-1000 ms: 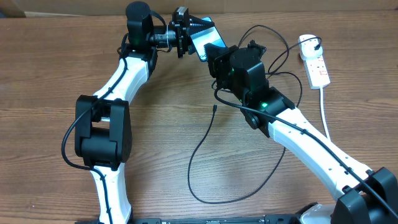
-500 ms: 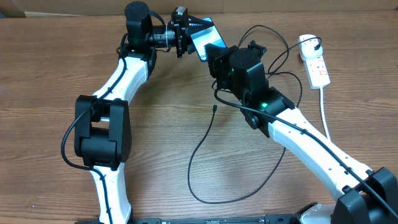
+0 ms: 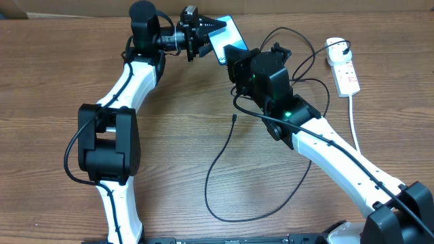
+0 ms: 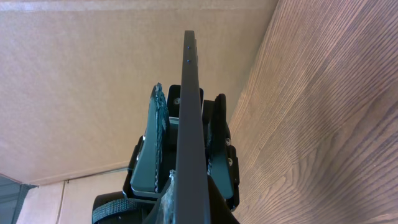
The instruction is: Plug charger to phone and switch on socket
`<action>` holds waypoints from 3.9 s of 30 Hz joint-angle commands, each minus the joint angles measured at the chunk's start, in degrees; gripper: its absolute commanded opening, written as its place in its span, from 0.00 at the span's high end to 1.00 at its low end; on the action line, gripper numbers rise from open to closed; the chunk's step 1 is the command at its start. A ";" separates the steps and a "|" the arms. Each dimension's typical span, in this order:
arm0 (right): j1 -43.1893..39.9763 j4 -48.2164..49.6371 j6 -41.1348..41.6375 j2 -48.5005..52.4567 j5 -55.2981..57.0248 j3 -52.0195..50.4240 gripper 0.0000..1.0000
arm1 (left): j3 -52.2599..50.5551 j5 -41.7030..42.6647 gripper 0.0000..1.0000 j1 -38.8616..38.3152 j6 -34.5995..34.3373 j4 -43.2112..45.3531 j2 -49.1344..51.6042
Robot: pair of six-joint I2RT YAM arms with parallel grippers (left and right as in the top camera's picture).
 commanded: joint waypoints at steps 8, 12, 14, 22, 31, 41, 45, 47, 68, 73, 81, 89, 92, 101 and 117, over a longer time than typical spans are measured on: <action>-0.04 1.14 0.17 -0.37 1.03 1.01 0.96 | 0.96 0.31 0.71 0.00 0.94 0.15 -0.11; -0.04 1.16 0.17 -0.37 0.98 1.01 0.96 | 0.96 0.31 0.77 -0.04 0.92 0.15 -0.11; -0.02 1.16 0.17 -0.37 0.79 1.01 0.96 | 0.96 0.31 0.76 -0.07 0.92 0.15 -0.11; 0.07 1.16 0.20 -0.37 0.74 1.01 0.96 | 0.96 0.26 0.78 -0.11 0.92 0.15 -0.11; 0.07 1.16 0.20 -0.37 -0.46 1.01 0.96 | 0.96 0.00 0.81 -0.11 0.92 0.15 -0.11; 0.07 0.98 0.17 -0.37 -1.36 1.01 0.96 | 0.96 -0.79 0.81 -0.13 0.94 0.15 -0.11; 0.07 0.96 0.17 -0.37 -1.38 1.01 0.96 | 0.96 -0.81 0.82 -0.13 0.94 0.17 -0.11; 0.07 0.94 0.15 -0.37 -1.38 1.01 0.96 | 0.96 -0.81 0.84 -0.13 0.94 0.15 -0.11; 0.07 -0.68 -0.07 -0.37 -1.38 1.01 0.71 | 0.96 -0.79 0.96 -0.13 0.96 0.15 -0.11; 0.02 -0.81 -8.63 -0.37 -0.81 1.01 0.45 | 0.96 -0.79 0.96 -0.11 1.31 0.17 -0.11; -2.58 -0.24 -23.04 -3.23 -0.72 1.07 0.20 | 0.96 -1.29 0.96 0.33 7.48 -5.25 -0.11; -6.23 -7.93 -37.16 -12.04 -0.79 1.07 0.04 | 0.96 -3.74 0.96 1.44 25.09 -13.49 -0.11; -7.39 -15.39 -43.89 -14.84 -0.94 1.07 0.03 | 0.96 -1.42 0.96 2.01 33.92 -13.53 -0.11; -14.45 -37.00 -45.81 -16.35 -6.43 1.05 0.00 | 0.96 11.61 0.96 2.21 44.44 -8.17 -0.11; -33.48 -59.67 -46.03 -16.31 -16.26 1.05 0.00 | 0.83 15.10 0.96 1.90 39.93 -0.92 -11.74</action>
